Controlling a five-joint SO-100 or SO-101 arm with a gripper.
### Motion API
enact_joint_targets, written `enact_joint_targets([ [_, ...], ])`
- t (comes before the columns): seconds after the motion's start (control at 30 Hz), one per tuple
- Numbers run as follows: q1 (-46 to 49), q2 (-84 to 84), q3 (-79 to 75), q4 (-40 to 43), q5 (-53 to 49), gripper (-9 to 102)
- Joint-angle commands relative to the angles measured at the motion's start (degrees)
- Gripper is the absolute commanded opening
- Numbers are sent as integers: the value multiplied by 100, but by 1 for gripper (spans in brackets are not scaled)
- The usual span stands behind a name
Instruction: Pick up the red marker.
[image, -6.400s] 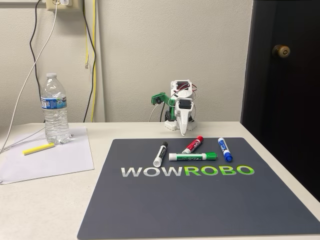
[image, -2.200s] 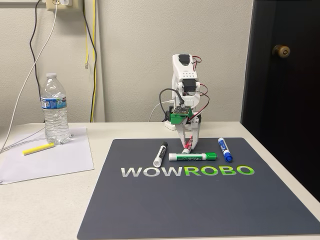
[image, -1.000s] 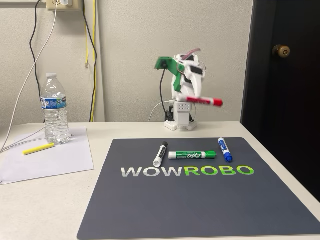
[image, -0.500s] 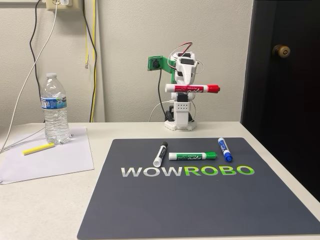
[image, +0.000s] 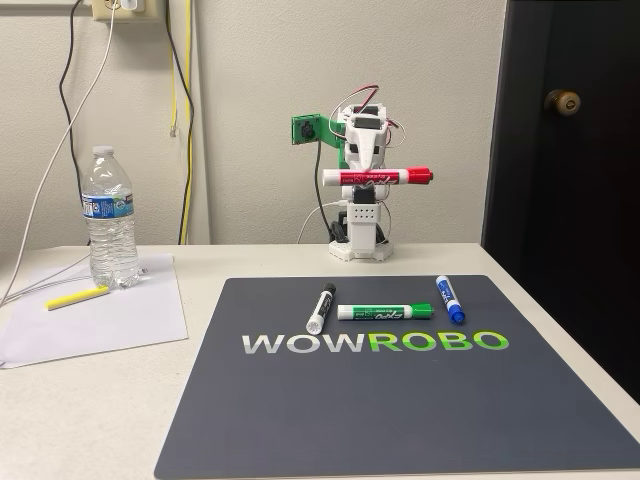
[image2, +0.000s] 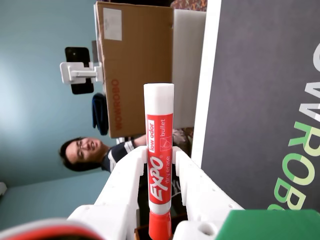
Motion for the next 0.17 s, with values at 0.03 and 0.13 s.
enact_joint_targets([
  [0.03,0,114,-299,-70,26,0],
  [0.13,0,123,-290,-70,26,0],
])
